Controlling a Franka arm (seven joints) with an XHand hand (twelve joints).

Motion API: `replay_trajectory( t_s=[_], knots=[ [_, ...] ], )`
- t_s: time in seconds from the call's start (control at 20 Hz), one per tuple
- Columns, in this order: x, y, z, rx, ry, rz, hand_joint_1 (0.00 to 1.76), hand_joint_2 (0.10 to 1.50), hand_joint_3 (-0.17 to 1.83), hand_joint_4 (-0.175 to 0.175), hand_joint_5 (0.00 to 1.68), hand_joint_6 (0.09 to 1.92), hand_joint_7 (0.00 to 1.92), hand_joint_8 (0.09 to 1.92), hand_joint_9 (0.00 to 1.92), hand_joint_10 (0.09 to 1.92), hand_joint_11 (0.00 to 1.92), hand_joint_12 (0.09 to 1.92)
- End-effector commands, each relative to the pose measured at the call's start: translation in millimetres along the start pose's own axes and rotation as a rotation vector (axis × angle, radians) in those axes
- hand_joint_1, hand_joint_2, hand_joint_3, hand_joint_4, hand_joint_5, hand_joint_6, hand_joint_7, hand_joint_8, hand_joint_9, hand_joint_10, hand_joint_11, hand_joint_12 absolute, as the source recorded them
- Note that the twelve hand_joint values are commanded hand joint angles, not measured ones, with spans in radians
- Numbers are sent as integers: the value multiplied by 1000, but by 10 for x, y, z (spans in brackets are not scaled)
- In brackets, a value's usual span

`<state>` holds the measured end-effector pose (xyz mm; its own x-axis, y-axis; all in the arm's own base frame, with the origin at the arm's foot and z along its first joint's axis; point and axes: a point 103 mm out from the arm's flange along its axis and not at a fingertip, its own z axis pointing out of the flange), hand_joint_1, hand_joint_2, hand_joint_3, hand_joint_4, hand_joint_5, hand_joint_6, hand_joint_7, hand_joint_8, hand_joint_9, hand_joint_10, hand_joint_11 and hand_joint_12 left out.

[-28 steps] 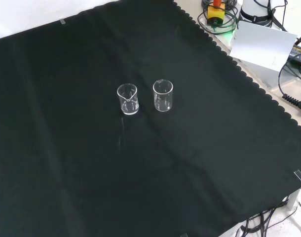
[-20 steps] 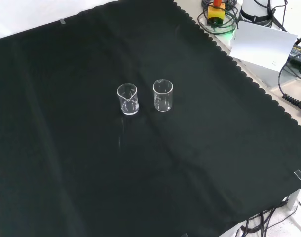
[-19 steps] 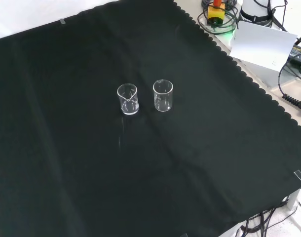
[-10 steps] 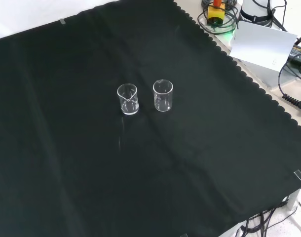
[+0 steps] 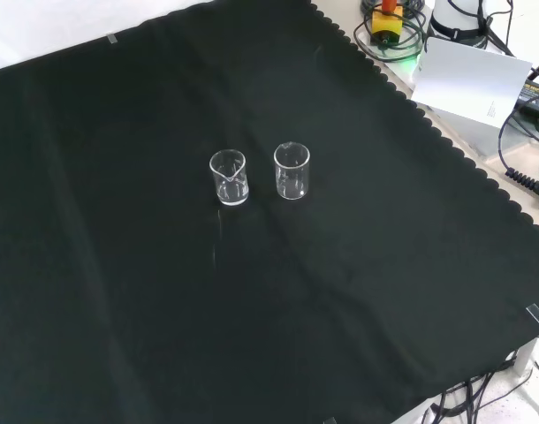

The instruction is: Pick up the beaker on the right.

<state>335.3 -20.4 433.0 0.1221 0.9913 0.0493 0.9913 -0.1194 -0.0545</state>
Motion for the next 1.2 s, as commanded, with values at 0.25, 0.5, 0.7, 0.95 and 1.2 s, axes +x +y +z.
replay_trajectory(
  t_s=[0.25, 0.5, 0.7, 0.95, 1.2],
  knots=[
    [-189, 752, 777, 8, 98, -79, 305, 1183, 203, -14, 246, 87, 75, 426, 183, 651, 0, 1147],
    [-142, 1005, 1095, 45, 114, -99, 364, 1137, 197, -20, 264, 87, 84, 458, 197, 661, 0, 1158],
    [-114, 1134, 1346, 65, 136, -113, 394, 1107, 195, -21, 269, 87, 81, 474, 197, 663, 0, 1159],
    [-83, 1219, 1665, 80, 183, -143, 475, 1045, 187, -21, 274, 87, 99, 504, 225, 673, 0, 1170],
    [-91, 1268, 1970, 113, 230, -158, 556, 979, 204, -22, 300, 87, 146, 561, 264, 673, 0, 1197]
  ],
)
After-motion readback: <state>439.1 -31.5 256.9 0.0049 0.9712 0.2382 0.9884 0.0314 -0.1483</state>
